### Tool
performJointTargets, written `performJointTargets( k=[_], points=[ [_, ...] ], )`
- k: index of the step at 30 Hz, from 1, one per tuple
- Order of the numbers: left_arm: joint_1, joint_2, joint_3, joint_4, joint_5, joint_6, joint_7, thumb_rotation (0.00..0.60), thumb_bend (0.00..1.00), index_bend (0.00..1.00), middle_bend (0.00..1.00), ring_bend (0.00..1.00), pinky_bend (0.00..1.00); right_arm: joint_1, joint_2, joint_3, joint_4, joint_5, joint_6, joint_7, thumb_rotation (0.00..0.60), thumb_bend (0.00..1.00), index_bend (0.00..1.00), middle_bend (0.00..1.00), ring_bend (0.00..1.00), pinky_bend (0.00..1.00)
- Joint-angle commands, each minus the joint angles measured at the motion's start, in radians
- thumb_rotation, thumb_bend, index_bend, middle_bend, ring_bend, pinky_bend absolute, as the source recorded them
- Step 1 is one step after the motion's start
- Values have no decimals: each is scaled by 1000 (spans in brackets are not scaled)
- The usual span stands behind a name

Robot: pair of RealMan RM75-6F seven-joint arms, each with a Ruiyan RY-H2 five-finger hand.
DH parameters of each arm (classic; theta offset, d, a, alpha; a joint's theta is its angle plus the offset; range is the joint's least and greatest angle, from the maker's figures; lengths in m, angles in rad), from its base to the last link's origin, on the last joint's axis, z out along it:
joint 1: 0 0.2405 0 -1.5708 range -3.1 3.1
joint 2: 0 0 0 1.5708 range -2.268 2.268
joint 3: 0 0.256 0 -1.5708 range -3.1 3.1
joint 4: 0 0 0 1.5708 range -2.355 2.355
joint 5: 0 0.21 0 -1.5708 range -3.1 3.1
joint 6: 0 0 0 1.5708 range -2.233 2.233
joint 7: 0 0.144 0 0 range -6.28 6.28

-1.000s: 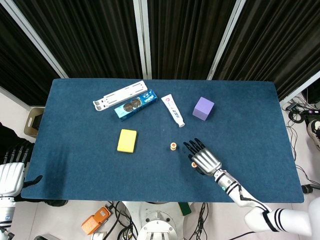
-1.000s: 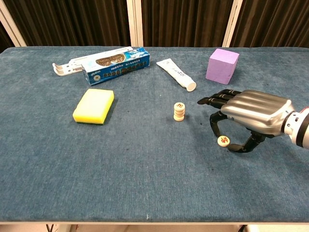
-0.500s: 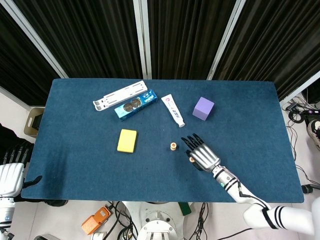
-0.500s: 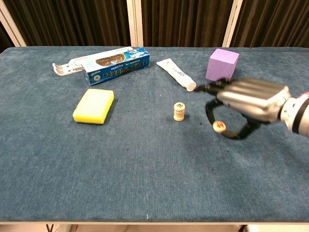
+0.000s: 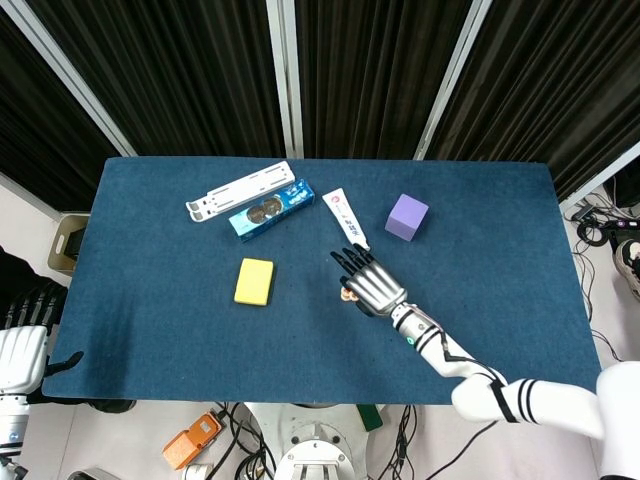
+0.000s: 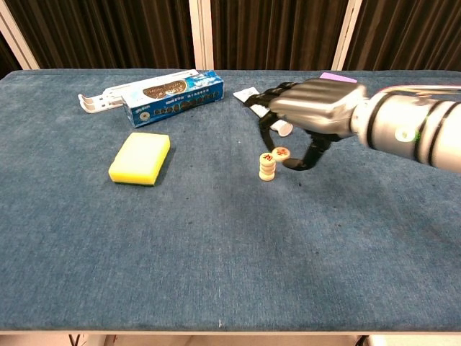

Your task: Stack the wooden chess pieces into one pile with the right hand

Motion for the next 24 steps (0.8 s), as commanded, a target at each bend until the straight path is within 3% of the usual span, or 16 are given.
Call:
performJointTargets(
  k=[1, 24],
  points=[
    [0, -1, 0, 2, -1, -2, -2, 600, 0, 76, 6, 0, 0, 18, -22, 7, 21, 28, -11, -13, 600, 554, 567, 31, 0, 4],
    [-2, -5, -1, 15, -7, -11, -11, 600, 0, 76, 6, 0, 0, 58, -41, -16, 51, 70, 12, -2, 600, 552, 520, 33, 0, 4]
  ],
)
